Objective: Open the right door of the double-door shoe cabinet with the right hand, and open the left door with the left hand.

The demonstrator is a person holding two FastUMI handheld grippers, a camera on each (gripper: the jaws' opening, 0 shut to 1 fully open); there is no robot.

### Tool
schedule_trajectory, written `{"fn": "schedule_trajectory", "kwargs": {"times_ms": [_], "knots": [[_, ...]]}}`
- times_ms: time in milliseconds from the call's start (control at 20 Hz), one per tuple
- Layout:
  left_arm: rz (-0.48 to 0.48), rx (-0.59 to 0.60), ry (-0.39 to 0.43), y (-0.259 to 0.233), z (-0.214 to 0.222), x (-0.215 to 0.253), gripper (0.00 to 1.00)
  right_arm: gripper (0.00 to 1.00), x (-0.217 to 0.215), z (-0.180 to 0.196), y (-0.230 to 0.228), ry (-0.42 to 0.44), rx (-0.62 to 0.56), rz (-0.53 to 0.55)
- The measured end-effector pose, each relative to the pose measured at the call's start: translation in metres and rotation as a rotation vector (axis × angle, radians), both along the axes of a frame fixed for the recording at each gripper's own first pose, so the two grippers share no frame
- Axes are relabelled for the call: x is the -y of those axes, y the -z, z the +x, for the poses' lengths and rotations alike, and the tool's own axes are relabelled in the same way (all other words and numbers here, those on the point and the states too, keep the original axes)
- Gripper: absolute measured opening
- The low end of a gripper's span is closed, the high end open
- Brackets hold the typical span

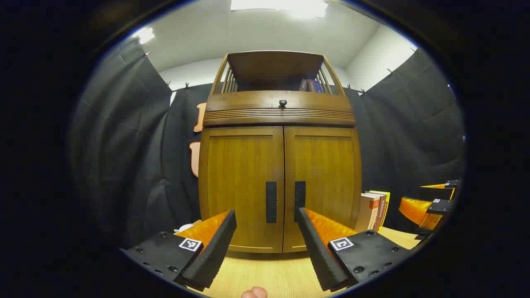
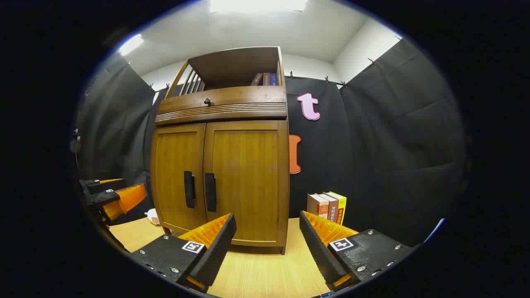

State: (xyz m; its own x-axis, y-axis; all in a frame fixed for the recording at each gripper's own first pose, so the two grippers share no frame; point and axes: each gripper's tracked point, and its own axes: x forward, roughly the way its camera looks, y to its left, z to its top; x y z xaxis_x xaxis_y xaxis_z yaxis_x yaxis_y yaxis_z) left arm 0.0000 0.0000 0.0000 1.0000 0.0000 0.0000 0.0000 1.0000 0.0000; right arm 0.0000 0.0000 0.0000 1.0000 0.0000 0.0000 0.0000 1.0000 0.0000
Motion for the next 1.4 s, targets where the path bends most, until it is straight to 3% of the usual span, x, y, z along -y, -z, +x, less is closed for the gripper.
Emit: {"fn": "schedule_trajectory", "kwargs": {"times_ms": [150,200,400,500,700,750,800,1350,1400], "knots": [[-0.008,-0.001,-0.001,0.000,0.001,0.000,0.97,0.97,0.002,-0.001,0.005,0.006,-0.008,0.003],[-0.008,0.000,-0.004,0.000,0.002,-0.002,0.97,0.94,0.002,-0.001,0.006,0.007,-0.013,0.002],[-0.004,-0.002,-0.008,0.001,0.003,-0.004,0.98,0.97,0.001,-0.001,0.006,0.005,-0.013,0.001],[-0.006,0.001,-0.008,0.000,0.003,-0.004,0.97,0.94,-0.001,0.000,0.005,0.004,-0.012,-0.003],[-0.010,0.003,-0.007,0.000,0.003,-0.005,0.96,0.97,-0.002,0.001,0.004,0.004,-0.009,-0.005],[-0.011,0.001,-0.008,0.001,0.003,-0.005,0.98,0.94,-0.002,0.000,0.004,0.005,-0.008,-0.005],[-0.012,0.000,-0.009,0.001,0.003,-0.006,0.95,0.97,-0.001,0.000,0.003,0.007,-0.007,-0.005],[-0.015,-0.013,-0.008,0.003,0.001,-0.010,0.98,0.94,0.007,-0.003,0.008,0.040,-0.025,0.004],[-0.017,-0.014,-0.011,0.004,0.001,-0.011,0.98,0.97,0.008,-0.002,0.004,0.044,-0.015,0.019]]}}
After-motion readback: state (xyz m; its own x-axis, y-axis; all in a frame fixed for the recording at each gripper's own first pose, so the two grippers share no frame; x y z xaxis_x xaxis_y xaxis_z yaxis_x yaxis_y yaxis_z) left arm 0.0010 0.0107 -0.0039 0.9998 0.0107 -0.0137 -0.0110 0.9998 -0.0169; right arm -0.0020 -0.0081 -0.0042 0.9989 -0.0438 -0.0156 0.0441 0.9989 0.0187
